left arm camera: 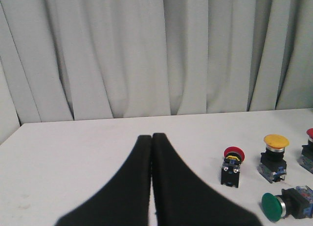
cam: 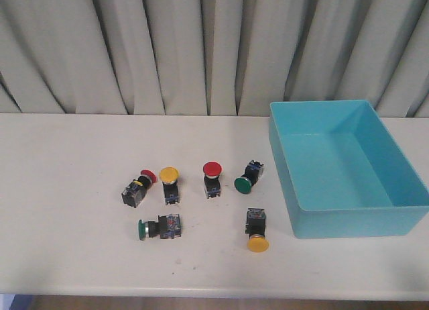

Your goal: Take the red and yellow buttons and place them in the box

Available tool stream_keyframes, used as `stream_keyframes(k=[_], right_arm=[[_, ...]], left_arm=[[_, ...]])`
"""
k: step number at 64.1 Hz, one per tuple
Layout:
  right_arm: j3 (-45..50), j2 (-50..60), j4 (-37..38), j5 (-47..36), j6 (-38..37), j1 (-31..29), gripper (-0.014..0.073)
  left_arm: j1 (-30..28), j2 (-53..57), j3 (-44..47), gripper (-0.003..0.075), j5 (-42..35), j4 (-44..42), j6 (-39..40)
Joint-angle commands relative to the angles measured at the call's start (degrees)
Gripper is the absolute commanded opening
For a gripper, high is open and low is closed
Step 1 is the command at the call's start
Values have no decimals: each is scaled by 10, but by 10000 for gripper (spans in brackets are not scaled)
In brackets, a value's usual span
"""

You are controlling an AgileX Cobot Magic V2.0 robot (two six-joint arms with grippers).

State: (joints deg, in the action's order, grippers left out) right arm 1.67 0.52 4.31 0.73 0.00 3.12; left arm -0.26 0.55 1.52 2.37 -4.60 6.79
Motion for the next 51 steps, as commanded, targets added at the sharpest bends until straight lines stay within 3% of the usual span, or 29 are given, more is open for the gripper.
stream_keyframes(k=[1, 32, 42, 51], right_arm=[[3, 5, 6, -42, 0, -3, -3], [-12, 5, -4, -36, -4, -3, -3], [-105, 2, -9, 53, -4, -3, -3], [-214, -40, 0, 129, 0, -3, -3]], left_arm=[[1, 9, 28, -7, -44, 4, 1], [1, 9, 6, -7, -63, 4, 7], [1, 1, -89, -7, -31, 4, 6], [1, -58, -221, -7, 53, 4, -16]])
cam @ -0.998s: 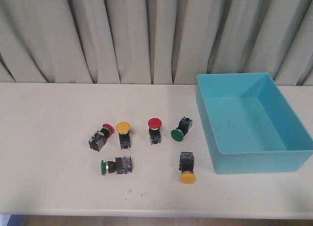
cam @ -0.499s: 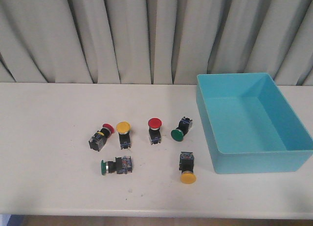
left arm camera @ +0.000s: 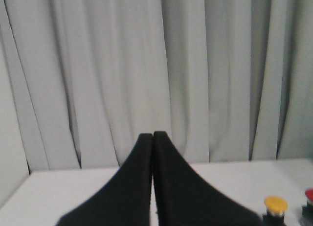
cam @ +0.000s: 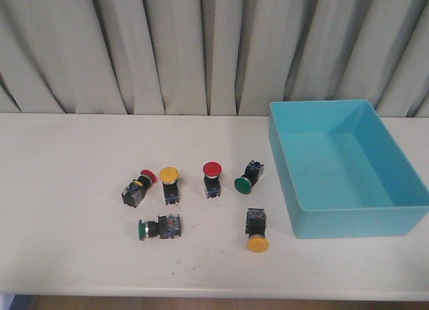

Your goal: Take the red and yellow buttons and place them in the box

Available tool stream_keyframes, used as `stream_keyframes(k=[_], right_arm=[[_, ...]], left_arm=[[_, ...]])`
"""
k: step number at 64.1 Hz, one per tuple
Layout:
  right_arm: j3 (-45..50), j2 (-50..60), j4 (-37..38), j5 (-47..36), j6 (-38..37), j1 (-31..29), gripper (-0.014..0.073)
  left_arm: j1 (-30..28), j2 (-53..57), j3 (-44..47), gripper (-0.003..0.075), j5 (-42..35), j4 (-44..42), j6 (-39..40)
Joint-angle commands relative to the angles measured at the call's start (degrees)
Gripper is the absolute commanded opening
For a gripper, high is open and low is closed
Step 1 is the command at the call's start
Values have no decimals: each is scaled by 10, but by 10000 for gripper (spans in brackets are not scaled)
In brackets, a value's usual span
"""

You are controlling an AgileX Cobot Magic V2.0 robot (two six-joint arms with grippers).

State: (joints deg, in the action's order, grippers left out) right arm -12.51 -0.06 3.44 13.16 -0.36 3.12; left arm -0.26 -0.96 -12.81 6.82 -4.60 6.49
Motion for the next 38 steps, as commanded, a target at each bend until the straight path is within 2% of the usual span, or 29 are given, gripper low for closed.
stream_keyframes(k=[1, 16, 29, 38], right_arm=[[-88, -43, 11, 13, 4, -3, -3], [-214, -186, 8, 78, 1, -3, -3], [-213, -288, 6, 160, 1, -3, -3], [-213, -336, 6, 187, 1, -3, -3]], left_arm=[[1, -50, -89, -7, 17, 4, -16], [1, -209, -255, -7, 145, 5, -37], [1, -292, -240, -7, 224, 5, -37], [1, -329, -214, -7, 230, 5, -37]])
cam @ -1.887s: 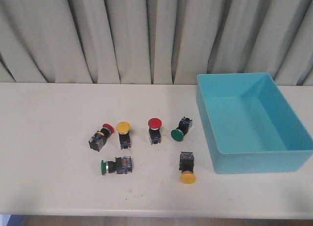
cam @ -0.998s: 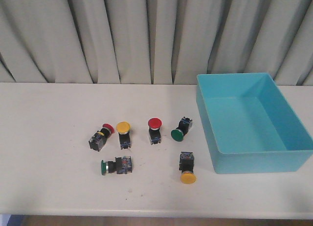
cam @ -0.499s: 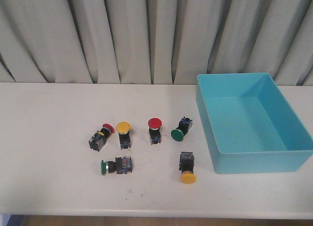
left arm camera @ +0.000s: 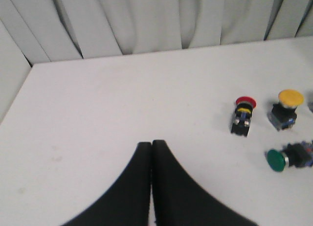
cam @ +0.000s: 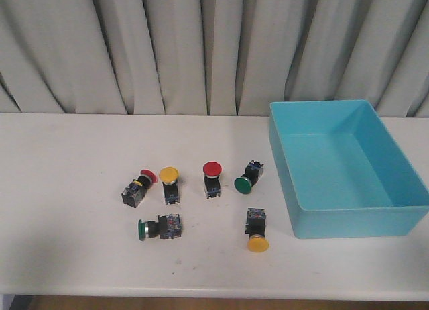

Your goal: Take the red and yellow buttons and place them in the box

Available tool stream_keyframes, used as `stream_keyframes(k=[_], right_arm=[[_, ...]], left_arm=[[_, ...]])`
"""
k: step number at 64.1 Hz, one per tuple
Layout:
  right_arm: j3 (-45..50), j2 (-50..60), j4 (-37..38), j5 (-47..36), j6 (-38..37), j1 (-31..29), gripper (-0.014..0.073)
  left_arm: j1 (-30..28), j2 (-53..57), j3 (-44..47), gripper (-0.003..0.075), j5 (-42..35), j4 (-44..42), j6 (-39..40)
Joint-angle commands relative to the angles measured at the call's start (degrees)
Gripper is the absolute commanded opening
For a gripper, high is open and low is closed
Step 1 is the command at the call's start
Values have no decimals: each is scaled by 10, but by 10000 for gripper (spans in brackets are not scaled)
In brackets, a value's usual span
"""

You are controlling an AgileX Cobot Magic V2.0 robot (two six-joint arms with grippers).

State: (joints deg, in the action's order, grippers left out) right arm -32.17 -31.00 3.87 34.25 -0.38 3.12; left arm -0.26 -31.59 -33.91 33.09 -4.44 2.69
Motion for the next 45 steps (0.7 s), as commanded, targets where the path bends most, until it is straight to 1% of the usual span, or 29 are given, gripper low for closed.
stream_keyframes(k=[1, 17, 20, 24, 29, 31, 37, 42, 45], right_arm=[[-17, -32, 1, -23, 1, -3, -3], [-17, -74, 5, -28, 4, -3, 8], [-17, -78, 6, -28, 4, -3, 29], [-17, -83, 6, -28, 4, -3, 85], [-17, -89, 6, -28, 4, -3, 171], [-17, -91, 6, -28, 4, -3, 223], [-17, -95, 6, -28, 4, -3, 362], [-17, -100, 6, -28, 4, -3, 455], [-17, -101, 6, -28, 4, -3, 503]], left_arm=[[1, -25, -1, -7, -33, 3, 1], [1, -46, 13, 0, -39, 3, 2], [1, -47, 13, 21, -42, 3, 2], [1, -48, 13, 65, -49, 3, 2], [1, -48, 12, 160, -59, 5, 3], [1, -48, 12, 204, -62, 6, 3], [1, -48, 12, 387, -67, 8, 1], [2, -52, 12, 516, -66, 8, -4], [2, -58, 12, 568, -66, 9, -7]])
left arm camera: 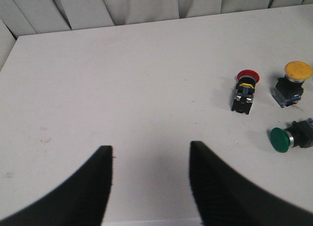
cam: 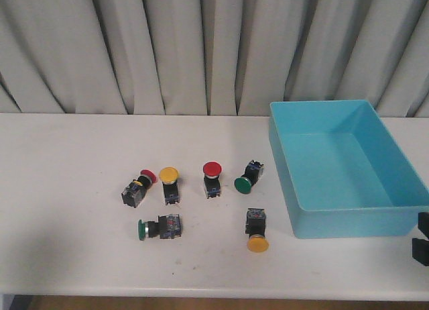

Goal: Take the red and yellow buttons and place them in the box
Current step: 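Reach the left gripper down to the red-capped button near the center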

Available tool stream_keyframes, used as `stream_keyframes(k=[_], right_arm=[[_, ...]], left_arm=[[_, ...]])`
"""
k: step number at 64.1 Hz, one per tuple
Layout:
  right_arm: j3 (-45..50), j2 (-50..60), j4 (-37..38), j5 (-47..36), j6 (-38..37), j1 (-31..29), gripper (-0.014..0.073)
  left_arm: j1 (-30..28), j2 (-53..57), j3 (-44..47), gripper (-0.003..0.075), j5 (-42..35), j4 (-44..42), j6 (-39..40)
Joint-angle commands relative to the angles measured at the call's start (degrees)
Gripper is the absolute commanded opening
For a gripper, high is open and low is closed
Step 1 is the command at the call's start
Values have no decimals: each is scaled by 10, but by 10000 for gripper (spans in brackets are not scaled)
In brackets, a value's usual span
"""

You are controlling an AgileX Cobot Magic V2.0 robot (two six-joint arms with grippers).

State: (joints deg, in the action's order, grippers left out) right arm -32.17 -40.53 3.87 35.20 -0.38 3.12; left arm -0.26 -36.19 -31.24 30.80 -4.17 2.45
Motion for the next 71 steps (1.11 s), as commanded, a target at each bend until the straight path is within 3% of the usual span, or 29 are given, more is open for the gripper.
stream_keyframes(k=[1, 9, 23, 36, 55, 71], right_arm=[[-17, -6, 6, -37, 4, -3, 519], [-17, -6, 6, -36, 4, -3, 560], [-17, -6, 6, -35, 4, -3, 559], [-17, -6, 6, -35, 4, -3, 559], [-17, -6, 6, -35, 4, -3, 559], [-17, -6, 5, -35, 4, -3, 559]], left_arm=[[3, -14, -15, 582, -43, 8, -6], [17, -49, -33, 622, -25, 42, -45], [90, -152, -109, 567, 24, 146, -216], [148, -266, -179, 551, 18, 222, -343], [228, -442, -305, 551, 10, 287, -448], [274, -584, -429, 551, 10, 284, -466]])
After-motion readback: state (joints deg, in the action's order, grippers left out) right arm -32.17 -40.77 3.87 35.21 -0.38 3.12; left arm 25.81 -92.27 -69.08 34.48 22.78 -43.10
